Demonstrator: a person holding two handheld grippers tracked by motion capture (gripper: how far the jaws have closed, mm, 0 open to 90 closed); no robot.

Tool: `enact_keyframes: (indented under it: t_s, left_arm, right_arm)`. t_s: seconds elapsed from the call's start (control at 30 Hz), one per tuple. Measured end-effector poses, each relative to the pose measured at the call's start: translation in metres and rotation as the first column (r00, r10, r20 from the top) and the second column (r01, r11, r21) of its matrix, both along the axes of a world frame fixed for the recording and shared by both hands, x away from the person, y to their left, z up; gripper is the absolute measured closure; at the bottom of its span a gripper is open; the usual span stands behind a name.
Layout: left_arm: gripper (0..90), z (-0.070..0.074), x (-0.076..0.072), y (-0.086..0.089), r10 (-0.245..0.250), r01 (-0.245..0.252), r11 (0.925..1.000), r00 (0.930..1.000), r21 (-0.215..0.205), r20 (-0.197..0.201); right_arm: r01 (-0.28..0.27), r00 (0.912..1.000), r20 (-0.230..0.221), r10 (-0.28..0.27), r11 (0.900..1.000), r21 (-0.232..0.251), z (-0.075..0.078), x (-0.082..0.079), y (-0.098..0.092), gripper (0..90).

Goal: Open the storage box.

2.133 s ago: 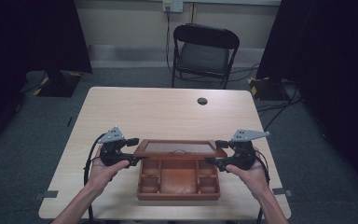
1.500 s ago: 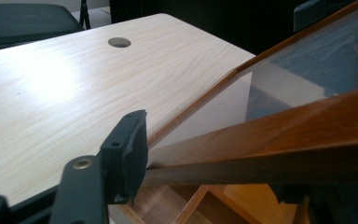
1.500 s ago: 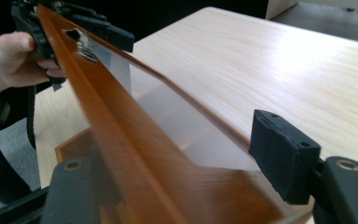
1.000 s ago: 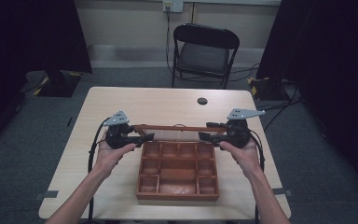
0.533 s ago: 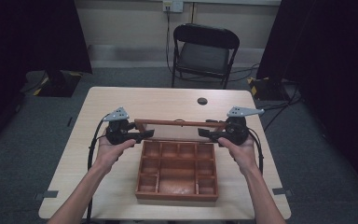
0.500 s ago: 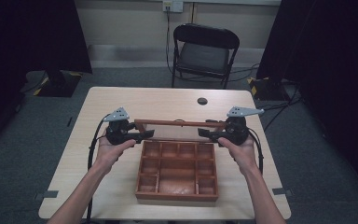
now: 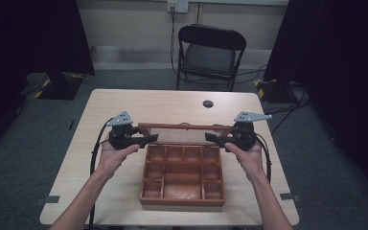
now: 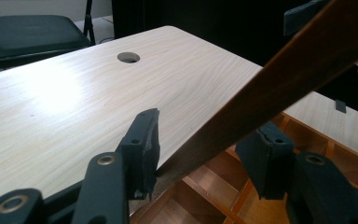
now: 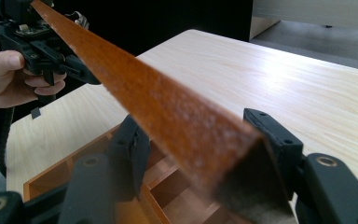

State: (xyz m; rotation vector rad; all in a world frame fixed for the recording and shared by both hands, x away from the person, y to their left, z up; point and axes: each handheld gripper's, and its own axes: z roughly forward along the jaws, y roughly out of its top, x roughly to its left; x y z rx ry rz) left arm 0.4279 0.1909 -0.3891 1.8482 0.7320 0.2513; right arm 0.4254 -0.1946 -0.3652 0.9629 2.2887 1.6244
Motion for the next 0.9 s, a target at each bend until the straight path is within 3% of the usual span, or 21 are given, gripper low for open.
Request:
enact_keyframes:
  t_s: [0.37,0.9]
  left_arm:
    - [48.5,-0.013,0.007,0.004,0.026,-0.027,0.9994,0.9984,-0.019,-0.05]
    - [51.4,-0.025,0.013,0.006,0.037,-0.037,0.9993,0.9973,0.001,-0.063]
  right_arm:
    - [0.014,0.9997,0.017,-0.015,1.0,0.026,-0.004,0.002,-0.002,41.8]
    - [0.036,0.9992,0.015,-0.036,0.999,0.016,-0.011,0.006,-0.002,41.9]
